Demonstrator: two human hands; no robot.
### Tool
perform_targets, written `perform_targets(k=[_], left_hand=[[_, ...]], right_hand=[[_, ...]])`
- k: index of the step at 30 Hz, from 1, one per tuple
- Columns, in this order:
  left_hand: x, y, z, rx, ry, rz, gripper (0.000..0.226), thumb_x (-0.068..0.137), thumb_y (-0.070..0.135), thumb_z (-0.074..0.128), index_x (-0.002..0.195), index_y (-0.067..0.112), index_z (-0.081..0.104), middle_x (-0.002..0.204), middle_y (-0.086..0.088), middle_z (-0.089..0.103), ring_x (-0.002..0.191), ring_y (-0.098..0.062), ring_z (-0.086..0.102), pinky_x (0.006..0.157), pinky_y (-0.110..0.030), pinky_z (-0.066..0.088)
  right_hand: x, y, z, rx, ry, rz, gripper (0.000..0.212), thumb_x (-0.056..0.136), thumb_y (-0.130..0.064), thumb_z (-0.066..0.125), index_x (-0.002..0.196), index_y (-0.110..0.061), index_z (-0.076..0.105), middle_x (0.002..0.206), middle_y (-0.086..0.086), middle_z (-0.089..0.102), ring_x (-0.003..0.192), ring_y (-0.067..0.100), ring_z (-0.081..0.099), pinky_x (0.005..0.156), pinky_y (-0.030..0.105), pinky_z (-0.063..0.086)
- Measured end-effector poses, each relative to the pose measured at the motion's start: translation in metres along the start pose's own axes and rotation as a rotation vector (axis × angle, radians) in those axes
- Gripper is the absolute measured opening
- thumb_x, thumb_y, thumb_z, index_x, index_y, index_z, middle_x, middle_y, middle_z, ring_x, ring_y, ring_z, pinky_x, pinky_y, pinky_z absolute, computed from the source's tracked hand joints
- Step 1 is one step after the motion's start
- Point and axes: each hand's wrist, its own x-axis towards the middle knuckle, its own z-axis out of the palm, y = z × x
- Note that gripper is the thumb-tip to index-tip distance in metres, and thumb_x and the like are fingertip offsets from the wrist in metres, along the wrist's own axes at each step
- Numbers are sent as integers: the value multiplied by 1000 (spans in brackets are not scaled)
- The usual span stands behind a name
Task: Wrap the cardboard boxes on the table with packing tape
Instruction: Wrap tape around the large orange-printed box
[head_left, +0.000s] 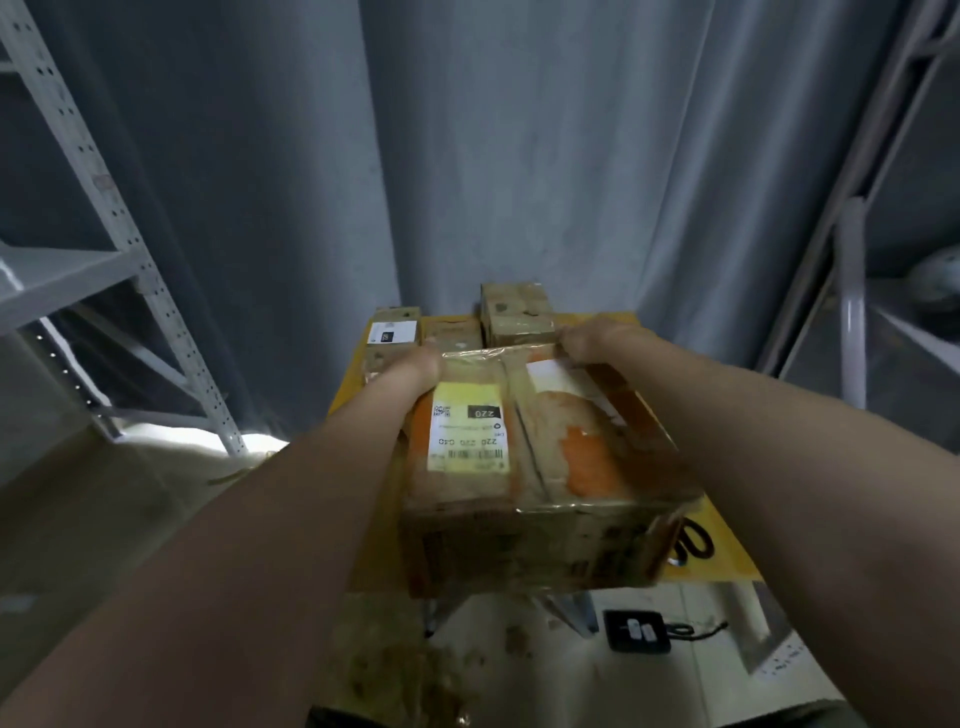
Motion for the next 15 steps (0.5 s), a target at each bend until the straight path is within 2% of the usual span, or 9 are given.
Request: perform_targets(k=[2,3,6,9,12,15], left_hand=[[-8,-2,-1,-56,-108,12,64,108,57,32,150,11,46,132,-19,66,117,-36,67,106,-47,53],[-12,-2,-1,-85,-121,11,66,107,60,32,148,11,48,128,-18,68,113,-36,69,104,-47,54],[-24,1,-7,-127,-33,40,73,104,65,32,151,10,46,141,-16,60,121,-36,63,108,-47,50],[-39,9,-23,-181,87,151,71,105,60,30,149,9,48,147,-17,56,129,-38,57,113,-47,44],[-58,23,-42,-288,228,219,62,105,51,35,147,8,48,147,-17,56,130,-40,55,112,-46,43],[-79,34,-55,-432,331,297,48,102,32,49,143,8,47,140,-14,62,124,-39,60,107,-45,49]], right_hand=[[-7,5,2,72,-31,-70,18,109,-21,43,105,-17,60,123,15,55,112,29,53,92,36,39],[-13,4,3,114,-10,-87,20,110,-19,41,98,-20,57,119,13,53,109,28,51,89,34,38],[-30,8,-1,220,113,-43,30,110,-21,38,122,-11,63,138,21,55,127,37,52,100,37,42],[-44,9,-15,441,249,18,39,107,-42,37,112,-14,64,141,22,58,125,38,55,103,40,43],[-61,4,-33,618,355,98,67,95,-62,35,134,-13,59,144,16,58,128,40,56,109,45,44],[-77,3,-47,756,485,76,64,88,-56,43,132,-13,60,138,14,63,124,39,59,100,39,48]])
